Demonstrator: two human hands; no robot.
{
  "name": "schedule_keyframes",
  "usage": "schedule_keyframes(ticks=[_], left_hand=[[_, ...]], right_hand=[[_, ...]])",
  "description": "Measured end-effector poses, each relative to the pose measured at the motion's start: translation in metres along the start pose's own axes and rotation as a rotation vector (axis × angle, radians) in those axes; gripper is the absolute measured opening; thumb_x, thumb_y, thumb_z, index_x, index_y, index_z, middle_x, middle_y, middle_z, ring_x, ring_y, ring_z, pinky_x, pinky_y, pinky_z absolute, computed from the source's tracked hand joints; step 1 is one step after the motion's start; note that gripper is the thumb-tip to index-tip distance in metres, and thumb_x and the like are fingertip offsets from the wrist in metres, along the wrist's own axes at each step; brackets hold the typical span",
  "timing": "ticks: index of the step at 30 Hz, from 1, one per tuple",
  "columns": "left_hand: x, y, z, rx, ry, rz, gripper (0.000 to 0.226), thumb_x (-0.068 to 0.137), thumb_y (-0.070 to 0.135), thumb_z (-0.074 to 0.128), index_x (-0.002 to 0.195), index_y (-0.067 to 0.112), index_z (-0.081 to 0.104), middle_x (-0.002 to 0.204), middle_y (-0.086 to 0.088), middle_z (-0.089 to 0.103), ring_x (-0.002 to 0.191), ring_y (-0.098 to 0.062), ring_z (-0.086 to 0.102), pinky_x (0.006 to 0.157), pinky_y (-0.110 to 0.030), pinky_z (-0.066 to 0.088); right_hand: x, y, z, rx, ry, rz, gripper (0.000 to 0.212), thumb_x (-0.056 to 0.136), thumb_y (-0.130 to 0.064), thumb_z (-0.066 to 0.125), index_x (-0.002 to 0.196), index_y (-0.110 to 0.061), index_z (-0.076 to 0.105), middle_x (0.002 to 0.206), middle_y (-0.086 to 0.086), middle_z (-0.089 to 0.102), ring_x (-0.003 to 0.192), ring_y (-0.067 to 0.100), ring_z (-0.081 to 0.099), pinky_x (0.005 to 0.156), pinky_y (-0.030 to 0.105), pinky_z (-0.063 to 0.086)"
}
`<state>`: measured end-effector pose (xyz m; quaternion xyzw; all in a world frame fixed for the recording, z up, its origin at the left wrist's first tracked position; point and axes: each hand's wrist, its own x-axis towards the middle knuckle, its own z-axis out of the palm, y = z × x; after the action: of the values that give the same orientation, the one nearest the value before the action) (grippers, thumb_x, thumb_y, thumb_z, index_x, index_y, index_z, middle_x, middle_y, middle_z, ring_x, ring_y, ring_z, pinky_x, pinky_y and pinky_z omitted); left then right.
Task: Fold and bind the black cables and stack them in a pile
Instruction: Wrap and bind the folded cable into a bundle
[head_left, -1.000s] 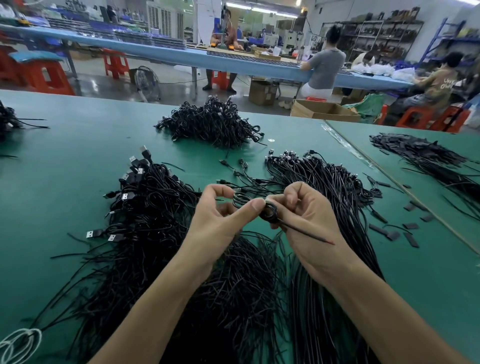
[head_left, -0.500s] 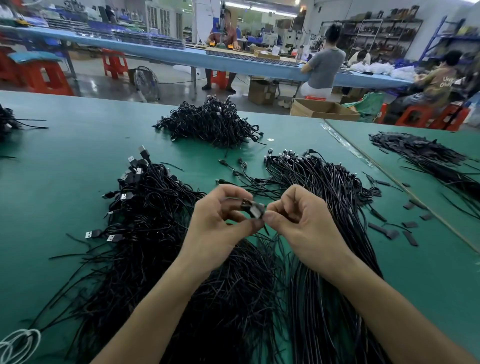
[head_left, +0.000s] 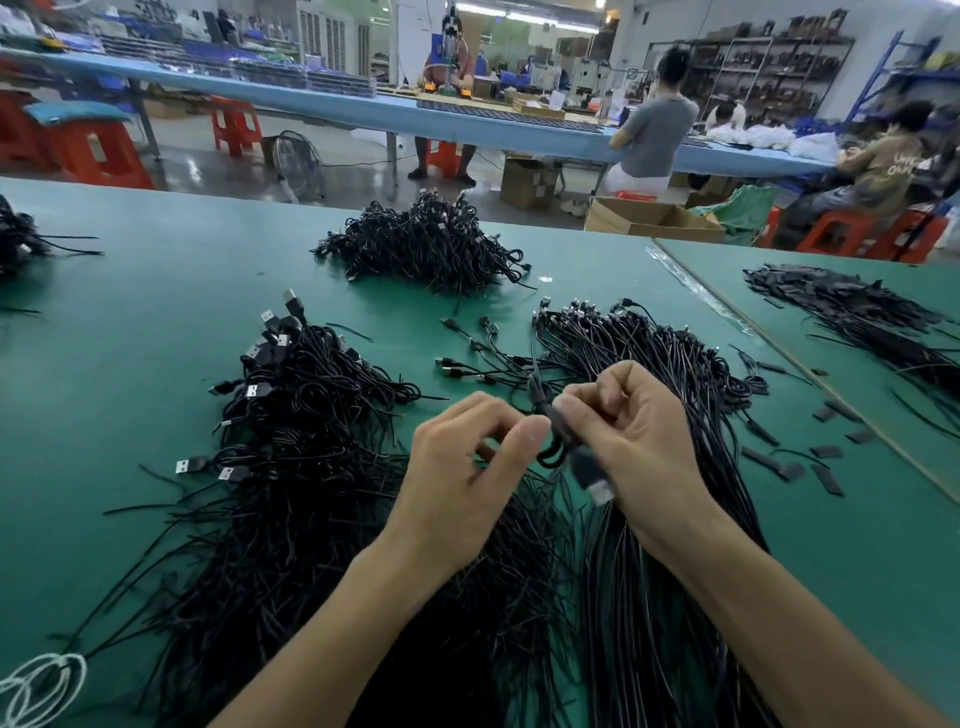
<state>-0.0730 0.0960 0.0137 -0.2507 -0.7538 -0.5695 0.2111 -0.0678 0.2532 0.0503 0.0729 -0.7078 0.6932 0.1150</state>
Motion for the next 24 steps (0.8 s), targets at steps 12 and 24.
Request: schedule_keyframes(ticks=[12,24], left_hand=[[0.006,-0.005,-0.010,-0.423,0.049,-0.491,0.009,0.096,0.002,0.061,0.089,0.007,0.060,0.071,-0.003,0.073,0.060,-0.015,0.069,0.052,-0.027,0.055],[0.008,-0.005,-0.012,-0.523,-0.128,-0.407,0.020,0.074,0.020,0.085,0.092,0.026,0.079,0.095,-0.001,0.077,0.091,-0.013,0.066,0.084,-0.028,0.056]], right_hand=[[-0.011,0.000,0.018,-0.266,-0.117,-0.126,0.042,0.087,0.012,0.064,0.073,-0.016,0.036,0.081,0.021,0.060,0.078,0.020,0.060,0.078,0.042,0.058],[-0.010,0.002,0.015,-0.231,-0.049,-0.009,0.043,0.088,0.009,0.064,0.071,-0.015,0.033,0.066,-0.003,0.054,0.059,0.003,0.044,0.056,0.022,0.041]])
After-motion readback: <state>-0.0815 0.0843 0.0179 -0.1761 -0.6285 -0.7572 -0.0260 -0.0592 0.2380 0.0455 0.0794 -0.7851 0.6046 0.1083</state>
